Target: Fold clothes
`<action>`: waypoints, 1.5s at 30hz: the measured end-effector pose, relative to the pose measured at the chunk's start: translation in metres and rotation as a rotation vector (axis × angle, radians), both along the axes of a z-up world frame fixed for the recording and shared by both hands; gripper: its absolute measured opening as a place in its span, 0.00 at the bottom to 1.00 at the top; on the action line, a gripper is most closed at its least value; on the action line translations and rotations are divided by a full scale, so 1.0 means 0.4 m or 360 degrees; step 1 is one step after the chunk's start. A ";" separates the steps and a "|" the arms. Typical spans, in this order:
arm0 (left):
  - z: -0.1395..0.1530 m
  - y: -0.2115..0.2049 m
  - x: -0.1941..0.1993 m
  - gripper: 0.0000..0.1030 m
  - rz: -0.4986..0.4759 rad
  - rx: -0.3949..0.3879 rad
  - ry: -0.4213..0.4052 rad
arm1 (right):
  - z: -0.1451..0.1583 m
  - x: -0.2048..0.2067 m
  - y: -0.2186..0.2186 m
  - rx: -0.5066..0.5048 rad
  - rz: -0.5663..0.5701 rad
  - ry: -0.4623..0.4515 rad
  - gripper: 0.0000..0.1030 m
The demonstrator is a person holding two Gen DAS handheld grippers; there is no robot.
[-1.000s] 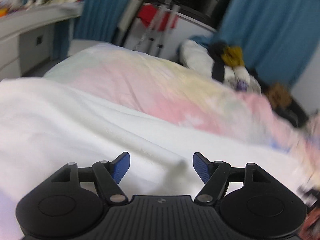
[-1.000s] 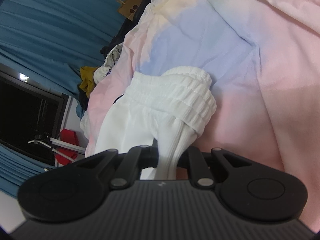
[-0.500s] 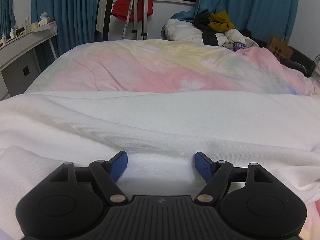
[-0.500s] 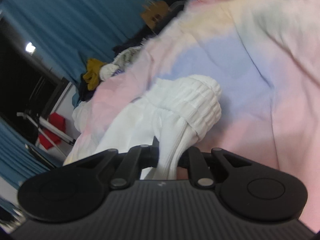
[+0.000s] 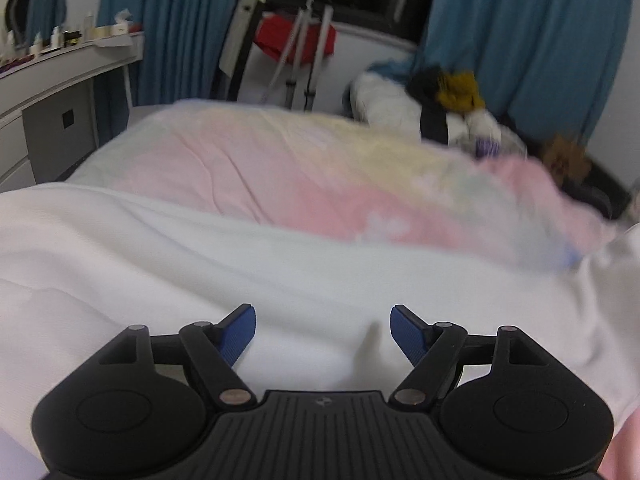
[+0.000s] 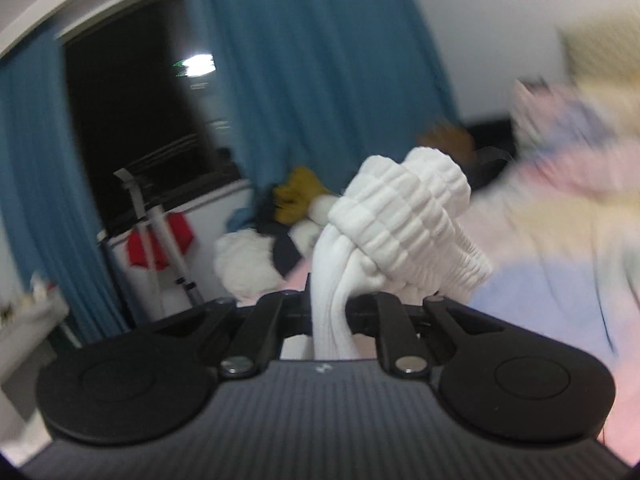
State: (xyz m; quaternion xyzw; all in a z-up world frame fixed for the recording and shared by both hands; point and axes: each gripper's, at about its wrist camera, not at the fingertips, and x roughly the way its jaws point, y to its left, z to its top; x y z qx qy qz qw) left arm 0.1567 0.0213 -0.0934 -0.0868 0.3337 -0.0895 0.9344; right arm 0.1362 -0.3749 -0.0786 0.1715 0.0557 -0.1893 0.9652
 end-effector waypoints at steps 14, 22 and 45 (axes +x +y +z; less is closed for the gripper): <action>0.151 0.257 -0.061 0.74 0.0257 -0.0584 -0.0186 | -0.177 0.055 0.618 -0.0944 0.0876 0.0284 0.12; 0.120 0.261 -0.054 0.74 0.0179 -0.0594 -0.0087 | -0.289 0.023 0.667 -0.1076 0.1011 0.0491 0.12; -0.011 0.077 -0.022 0.74 -0.0129 -0.0275 0.0086 | -0.260 -0.031 0.619 -0.0673 0.1189 0.0629 0.60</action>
